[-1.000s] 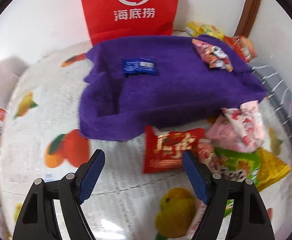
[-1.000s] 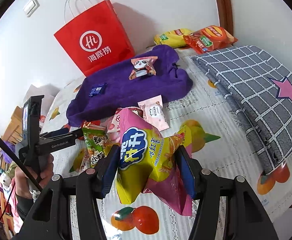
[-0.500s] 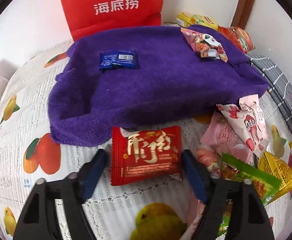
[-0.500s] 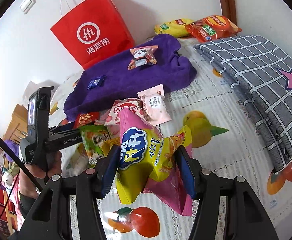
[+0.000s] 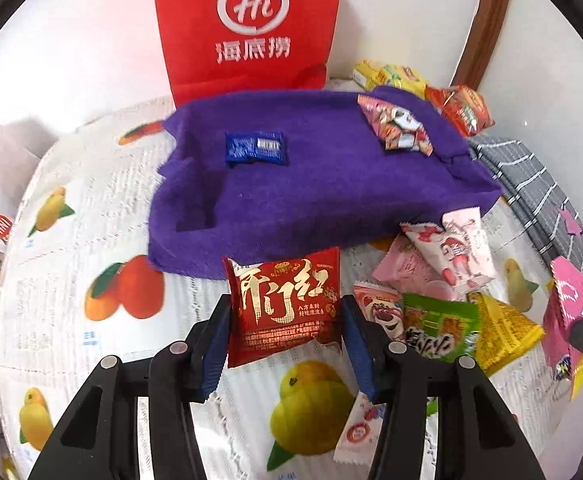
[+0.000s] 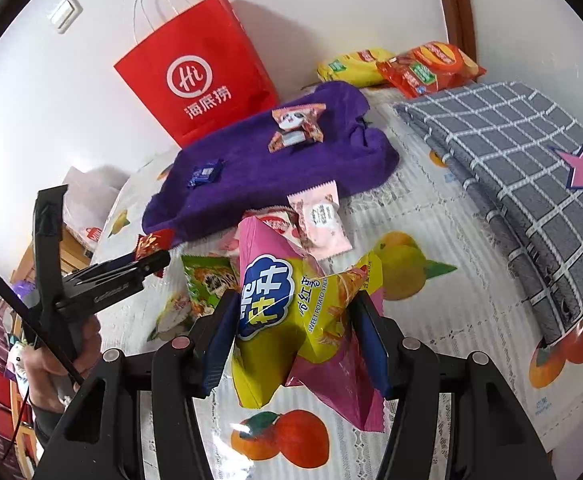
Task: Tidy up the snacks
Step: 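Carry the red packet onto the towel with the left tool while the right tool carries the chip bag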
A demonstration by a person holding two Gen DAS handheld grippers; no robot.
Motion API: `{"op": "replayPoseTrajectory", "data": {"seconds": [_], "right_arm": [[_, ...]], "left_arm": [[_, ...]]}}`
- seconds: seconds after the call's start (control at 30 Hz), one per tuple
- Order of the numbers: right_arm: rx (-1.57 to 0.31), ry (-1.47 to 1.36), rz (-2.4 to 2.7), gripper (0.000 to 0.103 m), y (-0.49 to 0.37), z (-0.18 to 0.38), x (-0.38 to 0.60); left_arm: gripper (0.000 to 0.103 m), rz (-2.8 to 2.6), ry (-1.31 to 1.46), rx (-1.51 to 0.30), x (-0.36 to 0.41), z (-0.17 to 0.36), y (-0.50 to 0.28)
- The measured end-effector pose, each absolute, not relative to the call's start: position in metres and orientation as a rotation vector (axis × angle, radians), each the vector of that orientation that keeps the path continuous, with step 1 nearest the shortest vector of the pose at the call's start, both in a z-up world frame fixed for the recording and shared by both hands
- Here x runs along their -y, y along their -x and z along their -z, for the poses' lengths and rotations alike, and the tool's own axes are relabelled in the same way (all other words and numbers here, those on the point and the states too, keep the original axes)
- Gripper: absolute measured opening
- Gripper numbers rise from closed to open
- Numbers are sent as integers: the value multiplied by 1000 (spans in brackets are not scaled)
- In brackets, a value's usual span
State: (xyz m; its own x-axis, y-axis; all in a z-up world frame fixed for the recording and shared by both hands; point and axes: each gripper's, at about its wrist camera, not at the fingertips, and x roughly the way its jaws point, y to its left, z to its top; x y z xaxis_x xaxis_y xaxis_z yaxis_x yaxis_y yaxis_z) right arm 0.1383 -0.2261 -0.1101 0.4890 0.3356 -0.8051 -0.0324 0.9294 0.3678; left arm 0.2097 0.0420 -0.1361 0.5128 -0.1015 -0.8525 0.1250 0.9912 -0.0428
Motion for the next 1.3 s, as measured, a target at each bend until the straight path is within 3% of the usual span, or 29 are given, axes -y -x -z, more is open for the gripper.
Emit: {"op": "replayPoseTrajectory", "data": {"seconds": [0.57, 1.3], "right_arm": [[-977, -245, -230, 57, -178, 63, 211], [-919, -187, -321, 57, -262, 29, 173]], "left_arm": [[50, 144, 4, -889, -49, 64, -213], [50, 115, 58, -829, -57, 27, -277]]}}
